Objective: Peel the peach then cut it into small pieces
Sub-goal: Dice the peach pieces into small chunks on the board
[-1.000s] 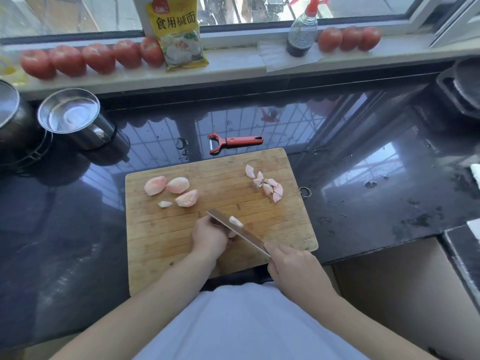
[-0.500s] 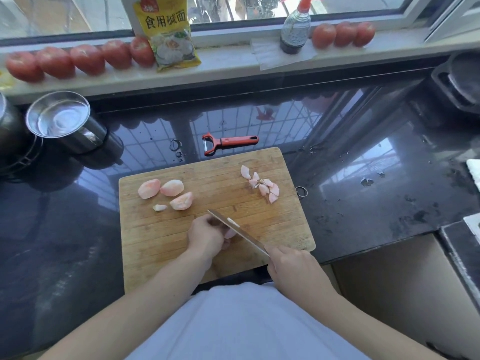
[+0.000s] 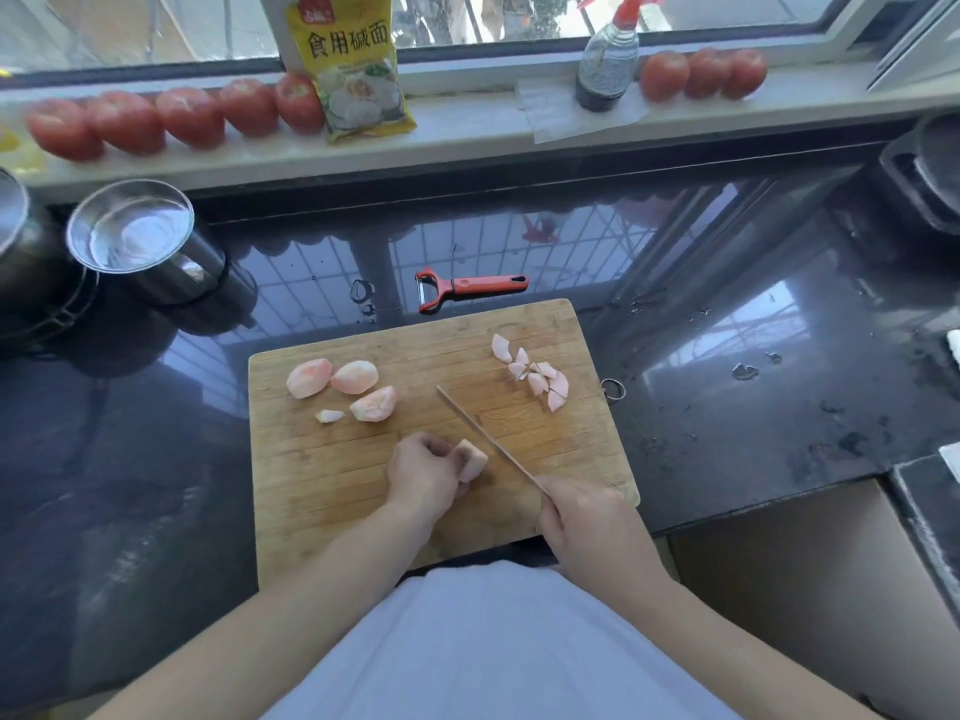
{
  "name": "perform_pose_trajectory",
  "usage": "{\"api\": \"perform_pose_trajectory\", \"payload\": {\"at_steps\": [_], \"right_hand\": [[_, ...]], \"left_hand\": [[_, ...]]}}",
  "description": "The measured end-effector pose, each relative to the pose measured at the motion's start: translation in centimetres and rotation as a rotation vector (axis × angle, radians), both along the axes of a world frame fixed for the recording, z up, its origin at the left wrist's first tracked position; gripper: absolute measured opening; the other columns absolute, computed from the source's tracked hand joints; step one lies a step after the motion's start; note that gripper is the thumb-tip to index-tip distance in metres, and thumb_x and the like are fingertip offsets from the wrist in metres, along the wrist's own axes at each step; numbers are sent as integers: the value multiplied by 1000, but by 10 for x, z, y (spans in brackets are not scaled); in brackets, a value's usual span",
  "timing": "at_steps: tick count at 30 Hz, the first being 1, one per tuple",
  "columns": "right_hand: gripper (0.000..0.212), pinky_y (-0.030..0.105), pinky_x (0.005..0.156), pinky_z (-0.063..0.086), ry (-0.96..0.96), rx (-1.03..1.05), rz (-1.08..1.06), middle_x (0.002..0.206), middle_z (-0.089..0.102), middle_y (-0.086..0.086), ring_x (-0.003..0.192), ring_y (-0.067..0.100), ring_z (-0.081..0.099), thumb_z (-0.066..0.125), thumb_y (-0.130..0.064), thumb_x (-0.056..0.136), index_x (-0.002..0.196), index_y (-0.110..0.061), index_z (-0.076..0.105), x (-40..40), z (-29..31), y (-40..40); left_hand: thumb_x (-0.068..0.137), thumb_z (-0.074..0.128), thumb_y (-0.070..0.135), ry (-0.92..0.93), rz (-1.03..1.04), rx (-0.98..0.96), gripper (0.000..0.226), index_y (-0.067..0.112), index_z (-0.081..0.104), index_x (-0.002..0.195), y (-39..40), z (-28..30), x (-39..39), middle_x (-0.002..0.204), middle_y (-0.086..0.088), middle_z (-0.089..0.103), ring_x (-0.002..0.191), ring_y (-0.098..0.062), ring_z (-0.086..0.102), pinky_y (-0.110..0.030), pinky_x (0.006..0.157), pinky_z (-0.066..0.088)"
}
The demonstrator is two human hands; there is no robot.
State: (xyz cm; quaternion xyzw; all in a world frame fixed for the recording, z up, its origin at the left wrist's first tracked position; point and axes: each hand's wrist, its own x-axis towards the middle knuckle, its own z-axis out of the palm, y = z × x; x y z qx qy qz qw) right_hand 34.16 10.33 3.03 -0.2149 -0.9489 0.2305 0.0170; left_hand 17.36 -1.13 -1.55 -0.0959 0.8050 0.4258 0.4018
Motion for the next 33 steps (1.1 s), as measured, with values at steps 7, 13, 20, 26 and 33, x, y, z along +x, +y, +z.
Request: {"api": "perform_pose_trajectory", "payload": {"at_steps": [7, 13, 20, 26, 33], "right_hand": [[15, 32, 37, 37, -174, 111, 76, 56, 57, -6, 44, 21, 53, 55, -20, 81, 82, -22, 70, 8, -4, -1], [13, 28, 34, 24, -166, 119, 100, 50, 51, -6, 37, 21, 46, 69, -11, 72, 69, -20, 60, 8, 2, 1], [15, 34, 35, 28, -253, 71, 29, 49, 52, 1, 41, 24, 34, 60, -7, 73, 65, -17, 51, 16, 0, 4], [21, 37, 46, 38, -239, 30, -40, 61, 60, 3, 54, 32, 55, 61, -11, 88, 71, -18, 51, -26, -8, -8], [41, 43, 47, 38, -178, -74, -77, 52, 38, -7, 52, 31, 48, 57, -12, 91, 62, -25, 32, 6, 7, -3]], "left_hand": [[72, 79, 15, -25, -18, 65, 17, 14, 75, 89, 0, 1, 2, 86, 0, 79, 74, -20, 77, -49, 74, 66], [73, 79, 12, -13, -33, 60, 16, 16, 76, 88, 0, -2, 1, 86, 0, 79, 77, -21, 77, -47, 73, 66], [84, 74, 11, 28, -41, -5, 5, 12, 69, 85, 1, -4, 0, 76, -3, 75, 76, -25, 76, -48, 77, 65], [88, 74, 21, 40, -27, 26, 14, 9, 68, 93, 2, -2, 0, 84, -6, 76, 74, -28, 77, -47, 76, 65], [94, 73, 23, 22, -42, 27, 13, 12, 66, 93, 0, -5, -2, 94, -6, 72, 72, -24, 77, -39, 73, 65]]}}
